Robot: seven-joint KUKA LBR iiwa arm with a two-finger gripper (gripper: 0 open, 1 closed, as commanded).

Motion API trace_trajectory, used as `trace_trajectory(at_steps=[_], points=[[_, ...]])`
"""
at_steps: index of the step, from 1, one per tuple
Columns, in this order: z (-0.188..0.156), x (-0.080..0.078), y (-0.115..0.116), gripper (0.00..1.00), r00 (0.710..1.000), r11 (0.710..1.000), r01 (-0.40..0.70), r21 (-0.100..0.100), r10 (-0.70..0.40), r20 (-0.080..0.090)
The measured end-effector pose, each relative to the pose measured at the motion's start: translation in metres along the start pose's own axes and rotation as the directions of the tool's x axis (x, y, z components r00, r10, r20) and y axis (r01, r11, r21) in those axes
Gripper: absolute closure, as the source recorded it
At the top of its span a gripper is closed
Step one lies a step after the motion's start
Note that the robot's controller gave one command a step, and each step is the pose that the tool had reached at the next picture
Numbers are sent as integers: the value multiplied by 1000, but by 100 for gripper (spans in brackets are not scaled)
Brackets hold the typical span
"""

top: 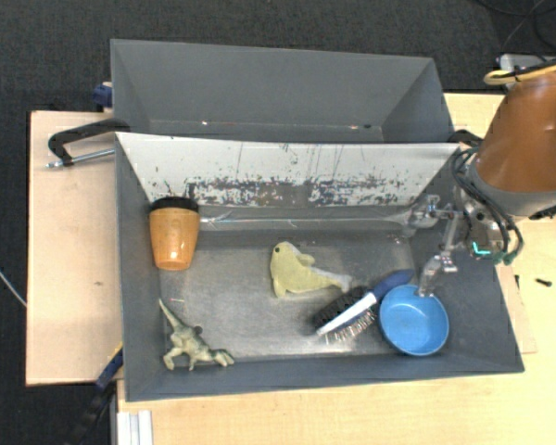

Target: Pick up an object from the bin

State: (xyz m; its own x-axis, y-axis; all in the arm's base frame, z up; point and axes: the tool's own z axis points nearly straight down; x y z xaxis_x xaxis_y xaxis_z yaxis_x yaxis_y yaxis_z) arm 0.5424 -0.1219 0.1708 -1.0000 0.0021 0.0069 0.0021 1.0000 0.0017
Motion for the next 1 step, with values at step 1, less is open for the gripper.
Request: trace_trajectory(at_steps=[1], points=[[102, 40, 55, 0, 987, 987, -163, -2, 163, 10]])
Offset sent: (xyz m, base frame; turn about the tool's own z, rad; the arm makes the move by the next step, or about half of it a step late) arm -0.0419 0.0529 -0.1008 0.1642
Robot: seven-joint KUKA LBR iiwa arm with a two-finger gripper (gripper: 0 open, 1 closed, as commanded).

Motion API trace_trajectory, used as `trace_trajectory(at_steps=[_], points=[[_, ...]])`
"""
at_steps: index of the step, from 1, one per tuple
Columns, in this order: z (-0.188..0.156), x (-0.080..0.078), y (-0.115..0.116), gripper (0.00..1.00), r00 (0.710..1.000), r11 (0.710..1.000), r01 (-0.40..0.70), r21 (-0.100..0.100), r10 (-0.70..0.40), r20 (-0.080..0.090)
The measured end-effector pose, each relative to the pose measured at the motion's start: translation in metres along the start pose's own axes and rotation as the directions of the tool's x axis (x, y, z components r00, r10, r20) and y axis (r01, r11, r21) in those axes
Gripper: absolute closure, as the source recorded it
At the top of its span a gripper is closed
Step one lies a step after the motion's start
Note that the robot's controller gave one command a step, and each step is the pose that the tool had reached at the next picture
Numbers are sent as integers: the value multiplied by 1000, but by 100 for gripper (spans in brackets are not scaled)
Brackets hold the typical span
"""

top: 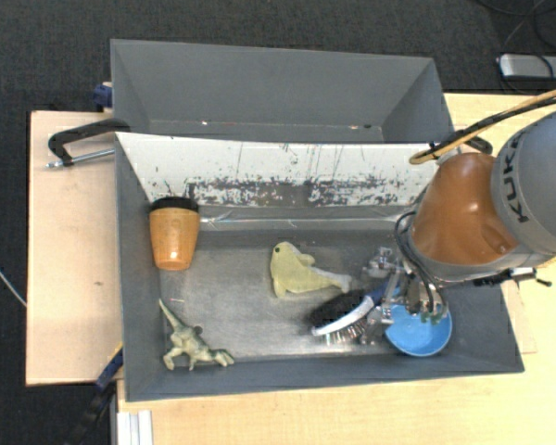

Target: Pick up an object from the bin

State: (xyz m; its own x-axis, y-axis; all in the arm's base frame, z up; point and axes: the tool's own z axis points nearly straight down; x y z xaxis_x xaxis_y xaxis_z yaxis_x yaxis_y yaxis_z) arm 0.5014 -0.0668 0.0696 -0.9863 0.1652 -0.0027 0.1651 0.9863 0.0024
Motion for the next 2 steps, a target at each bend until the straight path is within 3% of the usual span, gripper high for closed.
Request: trace_trajectory(at_steps=[1, 2], points=[[-2, -2, -1, 100, 1000, 1000, 0, 1, 0, 5], [-181, 6, 33, 100, 1000, 1000, -12, 0, 12, 10]])
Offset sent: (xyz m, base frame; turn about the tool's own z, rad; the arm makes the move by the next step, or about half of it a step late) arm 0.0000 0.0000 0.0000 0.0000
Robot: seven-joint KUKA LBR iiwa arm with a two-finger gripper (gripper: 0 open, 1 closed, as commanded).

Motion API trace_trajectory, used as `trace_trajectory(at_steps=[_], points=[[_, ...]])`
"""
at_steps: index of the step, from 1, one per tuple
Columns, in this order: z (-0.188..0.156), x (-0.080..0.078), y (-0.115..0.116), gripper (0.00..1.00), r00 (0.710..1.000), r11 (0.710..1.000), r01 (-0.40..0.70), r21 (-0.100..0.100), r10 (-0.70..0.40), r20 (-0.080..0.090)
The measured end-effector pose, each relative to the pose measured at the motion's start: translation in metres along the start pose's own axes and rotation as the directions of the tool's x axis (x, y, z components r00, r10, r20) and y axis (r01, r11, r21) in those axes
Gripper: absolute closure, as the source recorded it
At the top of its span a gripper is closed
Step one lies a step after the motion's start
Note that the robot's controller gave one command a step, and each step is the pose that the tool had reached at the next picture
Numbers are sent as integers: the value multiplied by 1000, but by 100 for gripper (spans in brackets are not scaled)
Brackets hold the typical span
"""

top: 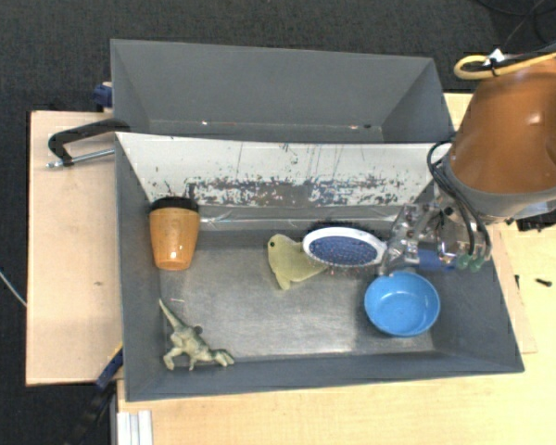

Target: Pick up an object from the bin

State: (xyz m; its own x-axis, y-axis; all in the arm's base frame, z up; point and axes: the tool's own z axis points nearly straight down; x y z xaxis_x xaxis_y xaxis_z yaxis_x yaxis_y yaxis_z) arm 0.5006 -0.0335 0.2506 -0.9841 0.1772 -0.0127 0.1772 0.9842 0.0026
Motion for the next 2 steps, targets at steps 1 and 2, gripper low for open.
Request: trace_trajectory(at_steps=[1, 2], points=[[4, 1, -1, 0, 1000, 1000, -2, 2, 2, -8], [104, 0, 62, 0, 997, 997, 80, -1, -80, -20]])
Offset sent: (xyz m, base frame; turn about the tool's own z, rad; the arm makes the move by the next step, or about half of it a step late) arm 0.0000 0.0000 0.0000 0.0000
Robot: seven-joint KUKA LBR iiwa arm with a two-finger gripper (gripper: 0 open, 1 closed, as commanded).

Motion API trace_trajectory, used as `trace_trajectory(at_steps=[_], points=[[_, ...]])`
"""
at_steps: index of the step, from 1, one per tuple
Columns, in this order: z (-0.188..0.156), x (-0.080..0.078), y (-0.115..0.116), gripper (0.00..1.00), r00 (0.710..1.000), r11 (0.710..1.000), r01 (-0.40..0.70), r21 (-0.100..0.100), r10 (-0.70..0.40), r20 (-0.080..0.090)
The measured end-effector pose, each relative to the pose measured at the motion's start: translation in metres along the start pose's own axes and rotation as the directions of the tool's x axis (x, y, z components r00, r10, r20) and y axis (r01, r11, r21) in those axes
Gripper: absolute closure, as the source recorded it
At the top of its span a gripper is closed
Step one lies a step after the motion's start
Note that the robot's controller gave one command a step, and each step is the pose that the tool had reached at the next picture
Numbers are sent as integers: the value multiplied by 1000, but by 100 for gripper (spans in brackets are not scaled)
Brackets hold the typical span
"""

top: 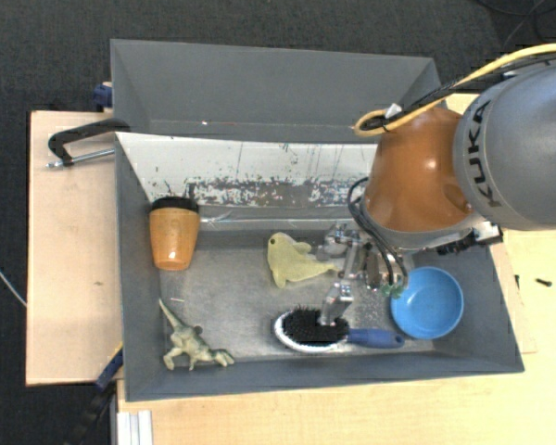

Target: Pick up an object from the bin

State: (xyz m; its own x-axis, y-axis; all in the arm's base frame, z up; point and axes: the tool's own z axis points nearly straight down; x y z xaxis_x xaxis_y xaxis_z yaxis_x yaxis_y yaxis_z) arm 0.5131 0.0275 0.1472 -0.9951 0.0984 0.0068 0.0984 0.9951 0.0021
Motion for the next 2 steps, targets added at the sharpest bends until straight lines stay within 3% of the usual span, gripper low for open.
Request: trace_trajectory(at_steps=[1, 2], points=[[73, -24, 9, 0, 991, 991, -131, -3, 131, 24], [69, -25, 9, 100, 991, 992, -128, -4, 128, 27]])
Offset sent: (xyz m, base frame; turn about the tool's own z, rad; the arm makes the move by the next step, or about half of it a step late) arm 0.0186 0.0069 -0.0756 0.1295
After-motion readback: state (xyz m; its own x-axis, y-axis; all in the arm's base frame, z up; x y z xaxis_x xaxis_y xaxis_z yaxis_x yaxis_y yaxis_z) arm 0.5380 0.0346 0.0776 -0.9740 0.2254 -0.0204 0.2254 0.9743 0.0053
